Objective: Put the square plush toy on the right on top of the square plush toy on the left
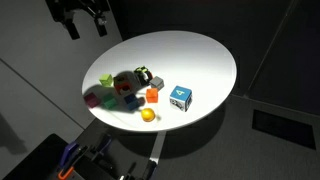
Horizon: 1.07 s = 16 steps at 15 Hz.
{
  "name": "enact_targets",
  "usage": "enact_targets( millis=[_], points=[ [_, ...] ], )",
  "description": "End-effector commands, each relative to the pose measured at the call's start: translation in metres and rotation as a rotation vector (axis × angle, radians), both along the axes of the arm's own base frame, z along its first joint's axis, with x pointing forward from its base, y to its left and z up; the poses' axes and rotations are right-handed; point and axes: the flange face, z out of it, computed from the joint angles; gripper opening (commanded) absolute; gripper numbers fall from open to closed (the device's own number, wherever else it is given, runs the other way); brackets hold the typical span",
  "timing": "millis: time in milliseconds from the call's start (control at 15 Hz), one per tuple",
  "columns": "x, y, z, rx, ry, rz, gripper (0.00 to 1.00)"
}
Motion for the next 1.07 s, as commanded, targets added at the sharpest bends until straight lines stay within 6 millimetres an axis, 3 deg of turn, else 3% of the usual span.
enact_targets(
  millis=[0,267,467,1000],
  points=[
    [0.000,0.000,0.001,0.000,0.000,0.000,1.00],
    [0.000,0.000,0.001,0.000,-0.002,0.000,1.00],
    [0.008,0.003,-0.010,-0.004,-0.005,0.007,1.00],
    [0.054,0.010,-0.050,0.010,-0.178,-0.012,1.00]
  ],
)
